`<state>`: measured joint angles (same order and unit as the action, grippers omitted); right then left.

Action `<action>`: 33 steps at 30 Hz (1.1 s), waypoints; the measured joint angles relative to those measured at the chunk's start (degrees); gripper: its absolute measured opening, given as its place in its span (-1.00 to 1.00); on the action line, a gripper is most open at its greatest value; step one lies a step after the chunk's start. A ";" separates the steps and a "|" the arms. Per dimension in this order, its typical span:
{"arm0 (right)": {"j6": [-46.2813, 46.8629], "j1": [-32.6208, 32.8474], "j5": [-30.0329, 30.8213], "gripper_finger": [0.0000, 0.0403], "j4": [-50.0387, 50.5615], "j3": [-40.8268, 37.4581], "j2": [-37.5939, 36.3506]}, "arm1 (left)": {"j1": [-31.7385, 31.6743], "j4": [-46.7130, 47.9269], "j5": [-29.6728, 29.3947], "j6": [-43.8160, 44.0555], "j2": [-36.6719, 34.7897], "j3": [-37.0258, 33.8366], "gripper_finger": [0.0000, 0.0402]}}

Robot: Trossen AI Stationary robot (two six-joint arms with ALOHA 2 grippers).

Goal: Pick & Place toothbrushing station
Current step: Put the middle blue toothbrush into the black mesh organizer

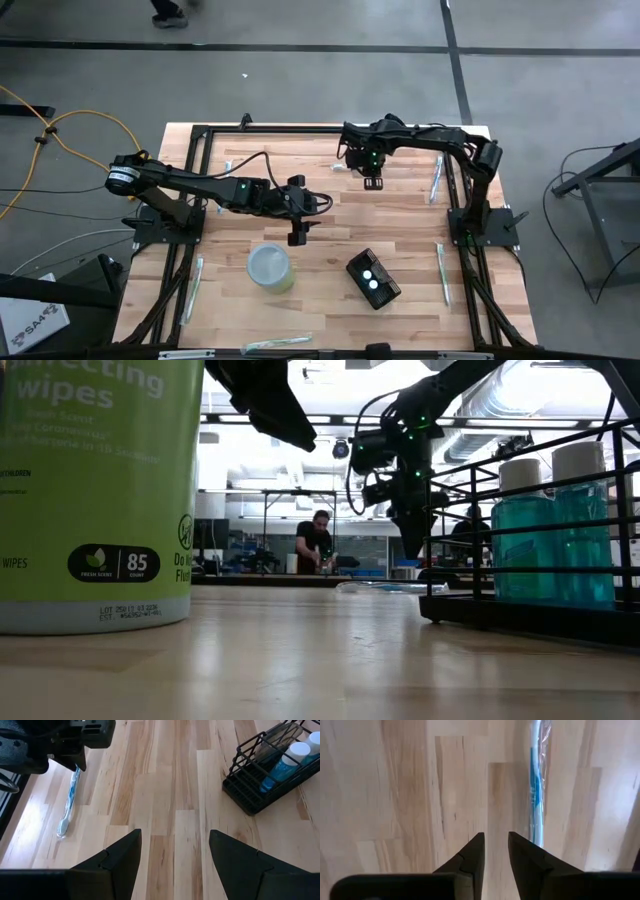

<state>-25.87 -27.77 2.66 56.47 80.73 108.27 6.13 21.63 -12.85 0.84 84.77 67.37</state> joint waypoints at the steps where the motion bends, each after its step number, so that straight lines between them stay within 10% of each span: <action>1: 0.29 -0.16 -0.22 -0.58 -0.11 0.00 0.00 | 0.00 0.11 -0.01 0.00 0.00 0.00 0.12; 14: 2.27 -1.21 -0.30 -0.01 -4.77 0.00 0.00 | 0.00 0.66 -0.01 0.00 0.00 0.00 0.12; 33: 4.96 -2.27 0.16 -0.06 -9.76 -3.76 0.97 | -0.02 1.03 0.64 0.00 0.00 0.00 0.12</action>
<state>-20.91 -30.04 2.82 46.71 76.97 109.24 6.11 22.66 -12.21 0.84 84.77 67.37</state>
